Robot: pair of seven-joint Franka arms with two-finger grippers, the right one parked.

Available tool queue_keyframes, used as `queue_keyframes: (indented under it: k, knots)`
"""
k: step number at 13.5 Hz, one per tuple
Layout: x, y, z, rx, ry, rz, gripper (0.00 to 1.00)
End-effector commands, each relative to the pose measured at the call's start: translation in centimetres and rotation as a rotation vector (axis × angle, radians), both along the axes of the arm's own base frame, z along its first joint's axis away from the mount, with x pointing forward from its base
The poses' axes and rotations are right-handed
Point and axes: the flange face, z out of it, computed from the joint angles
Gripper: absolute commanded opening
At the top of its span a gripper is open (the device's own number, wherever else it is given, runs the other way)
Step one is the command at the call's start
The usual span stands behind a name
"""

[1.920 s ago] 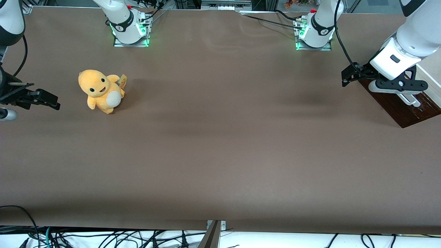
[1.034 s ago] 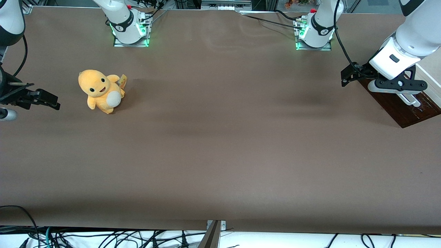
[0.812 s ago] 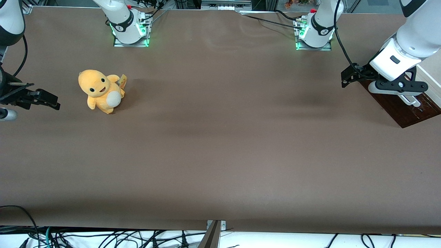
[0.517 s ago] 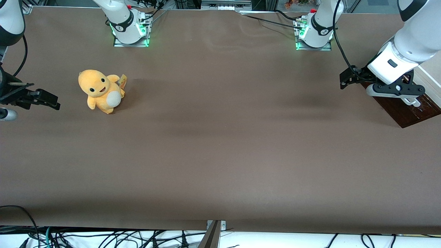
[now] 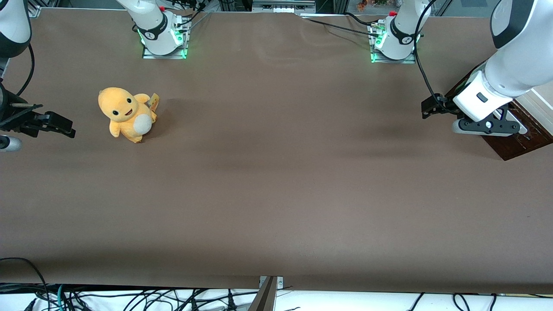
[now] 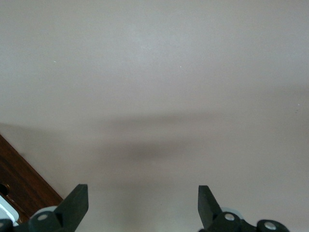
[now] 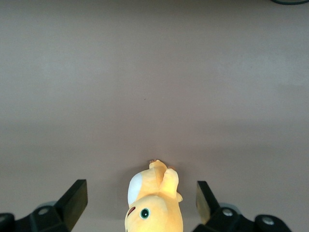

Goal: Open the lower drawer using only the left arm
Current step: 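Move the left gripper down to the lower drawer's white handle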

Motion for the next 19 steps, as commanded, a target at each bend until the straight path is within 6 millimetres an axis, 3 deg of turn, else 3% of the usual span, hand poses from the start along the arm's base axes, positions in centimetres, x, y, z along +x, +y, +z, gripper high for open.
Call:
queue_keyframes:
  k: [1, 6, 9, 15, 19]
  knots:
    - [0.5, -0.1, 1.1, 0.028, -0.013, -0.015, 1.0]
    - [0.5, 1.3, 0.2, 0.214, 0.001, 0.019, 1.0]
    - [0.4, 2.5, -2.7, 0.353, 0.088, 0.147, 1.0]
    - [1.9, 6.2, -12.3, 0.66, 0.297, 0.18, 1.0]
    - [0.9, 7.5, -22.3, 0.948, 0.411, 0.265, 1.0]
